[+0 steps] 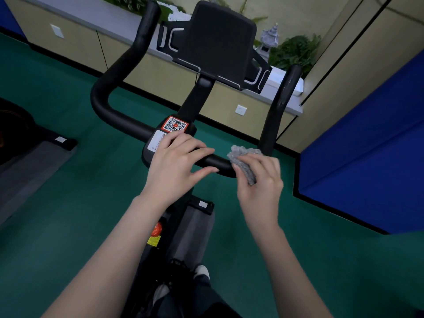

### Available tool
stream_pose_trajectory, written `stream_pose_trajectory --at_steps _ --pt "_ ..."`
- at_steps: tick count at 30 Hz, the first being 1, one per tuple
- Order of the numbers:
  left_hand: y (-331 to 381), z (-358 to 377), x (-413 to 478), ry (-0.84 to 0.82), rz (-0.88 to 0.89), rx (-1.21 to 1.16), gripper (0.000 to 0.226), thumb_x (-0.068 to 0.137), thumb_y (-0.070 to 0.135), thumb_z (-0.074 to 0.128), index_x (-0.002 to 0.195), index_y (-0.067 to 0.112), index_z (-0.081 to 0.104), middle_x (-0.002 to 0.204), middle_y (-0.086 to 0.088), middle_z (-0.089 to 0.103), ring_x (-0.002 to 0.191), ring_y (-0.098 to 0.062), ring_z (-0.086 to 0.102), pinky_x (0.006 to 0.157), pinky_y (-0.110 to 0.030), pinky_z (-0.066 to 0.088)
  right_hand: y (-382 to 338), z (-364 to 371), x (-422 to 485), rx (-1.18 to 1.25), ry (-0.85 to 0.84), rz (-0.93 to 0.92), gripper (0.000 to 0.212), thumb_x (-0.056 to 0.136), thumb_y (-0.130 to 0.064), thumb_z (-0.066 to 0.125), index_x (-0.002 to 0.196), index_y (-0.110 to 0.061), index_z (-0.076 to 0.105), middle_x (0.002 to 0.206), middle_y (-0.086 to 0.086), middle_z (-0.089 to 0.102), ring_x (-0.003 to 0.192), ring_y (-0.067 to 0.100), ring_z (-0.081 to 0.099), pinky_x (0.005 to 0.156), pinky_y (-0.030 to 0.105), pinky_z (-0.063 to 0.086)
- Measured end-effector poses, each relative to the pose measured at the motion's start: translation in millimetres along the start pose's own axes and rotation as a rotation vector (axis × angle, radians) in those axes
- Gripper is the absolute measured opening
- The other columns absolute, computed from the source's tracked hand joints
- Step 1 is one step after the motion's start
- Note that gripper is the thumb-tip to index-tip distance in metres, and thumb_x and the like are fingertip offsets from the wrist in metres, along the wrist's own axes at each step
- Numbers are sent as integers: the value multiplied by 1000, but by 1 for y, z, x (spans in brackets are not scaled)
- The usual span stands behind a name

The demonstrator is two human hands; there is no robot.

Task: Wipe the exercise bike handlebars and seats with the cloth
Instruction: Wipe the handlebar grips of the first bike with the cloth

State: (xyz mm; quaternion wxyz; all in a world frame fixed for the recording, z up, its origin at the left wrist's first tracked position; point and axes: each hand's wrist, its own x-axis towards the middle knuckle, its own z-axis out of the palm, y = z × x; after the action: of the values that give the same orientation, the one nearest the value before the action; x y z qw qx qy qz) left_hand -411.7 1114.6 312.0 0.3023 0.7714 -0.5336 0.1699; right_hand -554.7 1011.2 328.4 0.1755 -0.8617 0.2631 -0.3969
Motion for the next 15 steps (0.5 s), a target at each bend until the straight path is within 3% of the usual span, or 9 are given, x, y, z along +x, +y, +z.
stream_pose_trajectory --at_steps 4,8,13,15 --pt "0 -1 1 -9 -3 -4 43 82 53 61 105 19 73 98 6 68 96 -20 62 105 -35 31 7 -13 17 -57 -143 -77 18 80 -3 73 98 -3 72 93 6 69 91 20 52 86 13 36" --pt "12 1 2 -28 -12 13 54 83 59 53 106 14 72 98 1 67 98 -23 60 110 -37 26 11 -23 35 -140 -240 -32 16 81 -4 73 97 -7 74 92 5 71 92 25 55 81 13 33" --pt "37 15 3 -79 -61 -64 49 80 49 64 107 8 69 97 -4 66 97 -26 61 111 -39 26 7 -19 67 -180 -615 5 11 87 -17 65 94 -12 73 92 6 72 97 24 58 85 31 46" --pt "39 19 2 -77 -105 -119 43 79 45 69 102 8 68 93 -3 65 93 -26 60 108 -36 28 9 -22 82 -220 -758 16 12 88 -19 64 93 -13 72 92 7 71 94 23 60 83 31 48"
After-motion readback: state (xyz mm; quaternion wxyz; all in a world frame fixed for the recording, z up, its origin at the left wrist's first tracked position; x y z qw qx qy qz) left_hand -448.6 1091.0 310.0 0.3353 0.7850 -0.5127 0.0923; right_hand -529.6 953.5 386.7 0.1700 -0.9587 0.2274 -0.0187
